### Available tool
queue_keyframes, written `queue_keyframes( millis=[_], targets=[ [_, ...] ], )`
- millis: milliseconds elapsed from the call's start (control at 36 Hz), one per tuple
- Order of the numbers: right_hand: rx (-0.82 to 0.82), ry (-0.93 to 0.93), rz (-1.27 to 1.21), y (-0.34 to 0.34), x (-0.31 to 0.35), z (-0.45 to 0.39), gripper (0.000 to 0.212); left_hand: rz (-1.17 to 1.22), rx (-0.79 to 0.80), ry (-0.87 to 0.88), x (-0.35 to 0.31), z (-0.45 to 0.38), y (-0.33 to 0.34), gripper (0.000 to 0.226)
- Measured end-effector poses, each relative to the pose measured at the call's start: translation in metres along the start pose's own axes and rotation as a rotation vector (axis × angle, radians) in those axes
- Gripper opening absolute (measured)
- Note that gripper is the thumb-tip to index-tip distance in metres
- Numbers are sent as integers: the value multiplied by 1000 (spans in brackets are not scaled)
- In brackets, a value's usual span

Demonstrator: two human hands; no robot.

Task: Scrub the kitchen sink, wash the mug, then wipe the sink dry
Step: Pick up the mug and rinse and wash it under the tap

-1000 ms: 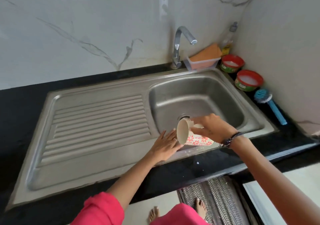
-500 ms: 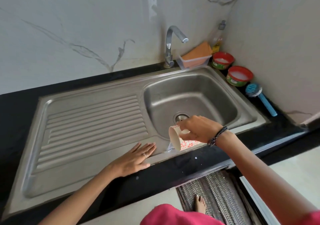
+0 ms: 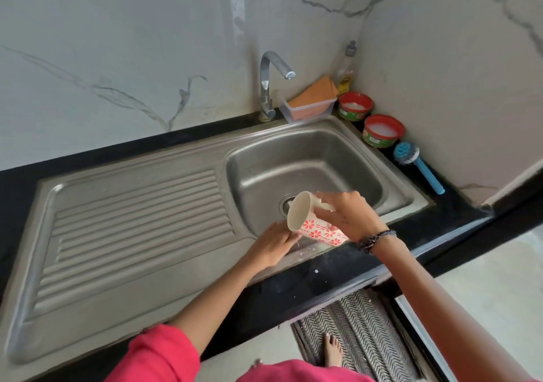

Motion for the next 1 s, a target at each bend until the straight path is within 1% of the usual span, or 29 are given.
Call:
queue_keyframes(
  millis=[56,111,139,167,222,250,278,333,417,500,583,639,722,833,861,944,1000],
  targets=[
    [-59,7,-32,-3,-2,0,27,42,-28,33,6,3,-14,44],
    [-113,28,-51,-4,-2,-1,29,-68,-18,54,22,14,-24,50],
    [-136,43,-65,-4,-2,-3,30,-139,-1,32,34,23,-29,54],
    [-160,56,-90,-3,-2,-4,30,-195,13,15,46,33,-33,62],
    [-202,86,-159,-1,-1,-8,29,-236,62,-17,68,57,-41,86],
    [-220,105,-198,0,0,-10,28,-246,92,-39,77,71,-43,93],
    [-241,121,-241,1,2,-12,28,-273,113,-55,88,82,-43,95],
    [-274,149,-323,3,5,-16,29,-328,139,-66,106,105,-39,90],
    [-291,143,-372,6,9,-22,27,-371,167,-80,127,133,-33,87],
    [-279,132,-375,9,12,-25,26,-365,117,-100,134,145,-30,88],
    [-270,146,-387,10,13,-25,25,-359,67,-139,128,141,-28,87],
    [-274,153,-388,10,13,-23,24,-345,51,-130,119,130,-24,85],
    [-270,163,-380,9,8,-18,24,-324,79,-68,96,105,-11,80],
    [-286,189,-386,6,-8,-6,25,-302,95,5,52,62,8,59],
    [-294,198,-392,5,-14,-2,26,-289,109,18,41,50,13,57],
    [-295,212,-381,-1,-31,5,26,-256,158,37,9,19,25,55],
    [-282,207,-359,-7,-41,7,26,-205,154,47,-10,4,29,55]
  ],
)
Point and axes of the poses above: each hand's wrist, its own z-axis away from the middle knuckle, its own y-axis out of the palm, x = y × z, the point moved 4 cm from there along -z, towards the middle knuckle, and after that the axes turned 15 degrees about -y, right-handed, at the moved point
